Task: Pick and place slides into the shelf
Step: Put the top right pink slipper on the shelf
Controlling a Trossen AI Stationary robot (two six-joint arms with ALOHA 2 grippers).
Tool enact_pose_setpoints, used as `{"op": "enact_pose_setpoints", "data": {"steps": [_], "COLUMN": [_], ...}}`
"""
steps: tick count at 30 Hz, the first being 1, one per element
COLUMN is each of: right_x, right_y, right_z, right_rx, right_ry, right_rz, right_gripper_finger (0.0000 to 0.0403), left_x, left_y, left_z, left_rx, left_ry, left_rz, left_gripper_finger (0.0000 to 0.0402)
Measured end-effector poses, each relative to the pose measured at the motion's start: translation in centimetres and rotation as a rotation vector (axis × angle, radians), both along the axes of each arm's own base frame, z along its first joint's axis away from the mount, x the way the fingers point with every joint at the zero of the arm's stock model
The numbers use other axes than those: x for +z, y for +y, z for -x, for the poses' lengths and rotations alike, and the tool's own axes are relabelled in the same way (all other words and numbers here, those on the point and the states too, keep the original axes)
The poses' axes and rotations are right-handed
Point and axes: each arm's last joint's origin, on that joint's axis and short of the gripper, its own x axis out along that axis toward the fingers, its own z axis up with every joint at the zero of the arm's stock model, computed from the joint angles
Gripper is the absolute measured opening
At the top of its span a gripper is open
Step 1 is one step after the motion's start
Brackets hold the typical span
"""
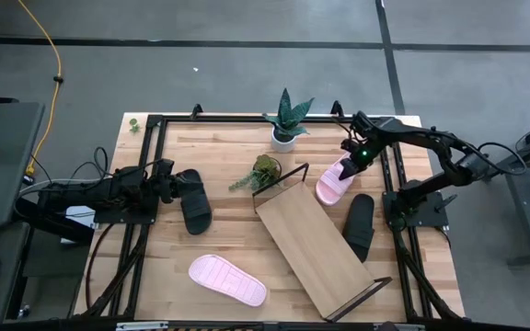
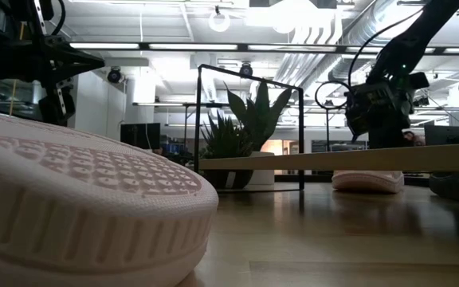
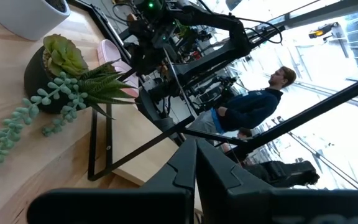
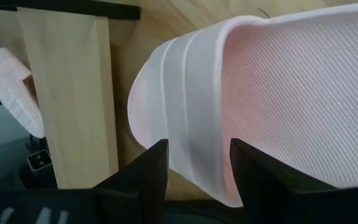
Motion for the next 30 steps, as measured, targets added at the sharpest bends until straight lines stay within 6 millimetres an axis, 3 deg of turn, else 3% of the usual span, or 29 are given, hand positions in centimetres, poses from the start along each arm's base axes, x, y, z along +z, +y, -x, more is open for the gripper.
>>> {"op": "enact_pose_setpoints", "data": {"steps": [15, 30], "right_x": [-0.02, 0.00], "right_y": [-0.27, -0.25], "right_z": [-0.18, -0.19], "right_rx": [-0.019, -0.013], "right_ry": [0.003, -0.006], "right_rz": [0.027, 0.024], "right_gripper_finger": [0.0155, 0.0038], "left_x": [-0.01, 0.00], "left_y": [0.00, 0.00], "left_z": [0.00, 0.00], "left_rx": [0.000, 0.000], "left_ry": [0.001, 0.000], "left_rz": [0.000, -0.001], "left_gripper_finger": [0.0001, 0.0001]}}
